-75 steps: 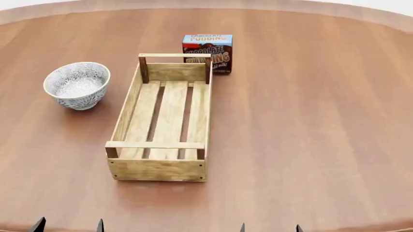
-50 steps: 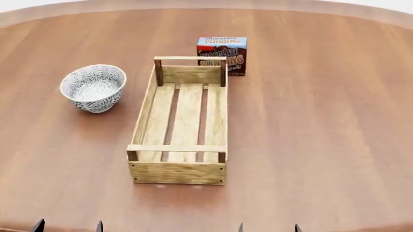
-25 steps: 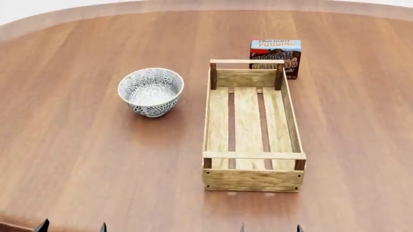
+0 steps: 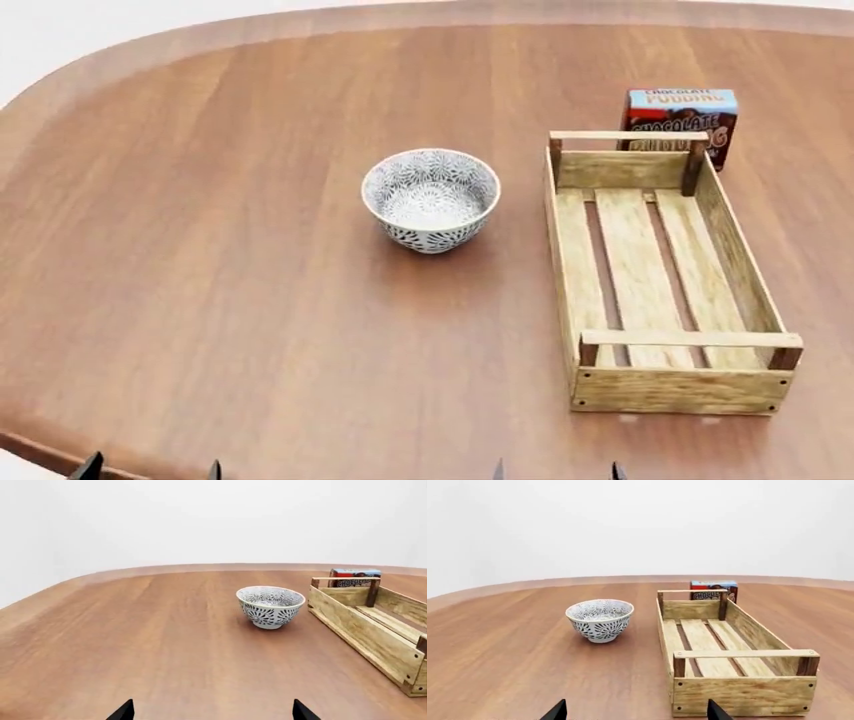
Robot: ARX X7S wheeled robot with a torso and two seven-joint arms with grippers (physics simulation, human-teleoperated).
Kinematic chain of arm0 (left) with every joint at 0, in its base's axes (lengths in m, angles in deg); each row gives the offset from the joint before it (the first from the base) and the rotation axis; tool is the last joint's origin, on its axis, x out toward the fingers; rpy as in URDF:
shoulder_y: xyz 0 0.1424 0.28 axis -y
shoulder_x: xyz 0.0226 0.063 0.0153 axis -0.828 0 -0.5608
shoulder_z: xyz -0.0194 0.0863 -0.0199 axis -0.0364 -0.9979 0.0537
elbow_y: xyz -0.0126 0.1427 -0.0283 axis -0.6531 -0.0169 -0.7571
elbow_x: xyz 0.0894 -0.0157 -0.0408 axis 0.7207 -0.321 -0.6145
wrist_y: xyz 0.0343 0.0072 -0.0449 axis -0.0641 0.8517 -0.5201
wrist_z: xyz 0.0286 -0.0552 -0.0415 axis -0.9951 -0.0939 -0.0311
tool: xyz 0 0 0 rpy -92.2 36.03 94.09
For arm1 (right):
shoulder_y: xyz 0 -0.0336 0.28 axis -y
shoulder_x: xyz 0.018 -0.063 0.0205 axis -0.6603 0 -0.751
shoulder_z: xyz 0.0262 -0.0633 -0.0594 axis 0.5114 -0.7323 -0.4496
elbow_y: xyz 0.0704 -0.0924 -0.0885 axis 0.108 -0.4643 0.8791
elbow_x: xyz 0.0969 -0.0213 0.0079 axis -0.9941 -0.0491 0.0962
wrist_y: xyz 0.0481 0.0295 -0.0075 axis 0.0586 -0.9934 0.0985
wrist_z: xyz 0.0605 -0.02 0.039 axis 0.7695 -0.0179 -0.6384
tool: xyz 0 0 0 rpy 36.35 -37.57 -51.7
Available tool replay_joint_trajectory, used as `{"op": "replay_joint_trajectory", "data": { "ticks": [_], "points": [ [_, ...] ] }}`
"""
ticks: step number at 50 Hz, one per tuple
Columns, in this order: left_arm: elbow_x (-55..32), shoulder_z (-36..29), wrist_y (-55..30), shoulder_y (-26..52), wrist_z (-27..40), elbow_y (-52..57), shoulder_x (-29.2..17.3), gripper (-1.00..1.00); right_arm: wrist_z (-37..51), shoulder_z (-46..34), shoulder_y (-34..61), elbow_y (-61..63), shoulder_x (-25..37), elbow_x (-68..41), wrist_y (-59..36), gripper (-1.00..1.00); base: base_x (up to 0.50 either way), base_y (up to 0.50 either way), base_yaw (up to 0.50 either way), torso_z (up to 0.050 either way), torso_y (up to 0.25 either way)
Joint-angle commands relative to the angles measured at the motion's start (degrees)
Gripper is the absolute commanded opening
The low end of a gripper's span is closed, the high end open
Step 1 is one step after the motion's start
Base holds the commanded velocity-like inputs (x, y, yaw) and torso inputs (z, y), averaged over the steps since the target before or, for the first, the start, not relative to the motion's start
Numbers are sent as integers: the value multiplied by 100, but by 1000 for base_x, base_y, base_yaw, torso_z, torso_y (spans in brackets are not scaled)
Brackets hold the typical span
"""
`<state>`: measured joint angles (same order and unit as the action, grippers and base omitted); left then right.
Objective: Pick up the bowl on the left and put it in the tray.
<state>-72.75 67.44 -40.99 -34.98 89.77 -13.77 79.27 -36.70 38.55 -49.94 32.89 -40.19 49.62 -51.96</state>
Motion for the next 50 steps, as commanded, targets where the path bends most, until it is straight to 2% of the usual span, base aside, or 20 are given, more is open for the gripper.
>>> {"op": "replay_joint_trajectory", "data": {
  "ticks": [1,10,45,50],
  "points": [
    [-46,-79,-29,32,65,1,-39,100,143,-134,48,-13,85,168,-72,100,0,0,0,0,0],
    [-81,-126,-39,22,110,16,-78,100,216,-129,-12,26,113,119,88,100,0,0,0,0,0],
    [-261,-253,29,21,217,-70,-191,100,297,-221,19,-84,211,-177,94,100,500,0,0,0,0],
    [-308,-248,-70,58,258,-84,-202,100,518,-232,147,-117,197,-86,-419,100,474,0,0,0,0]
  ]
}}
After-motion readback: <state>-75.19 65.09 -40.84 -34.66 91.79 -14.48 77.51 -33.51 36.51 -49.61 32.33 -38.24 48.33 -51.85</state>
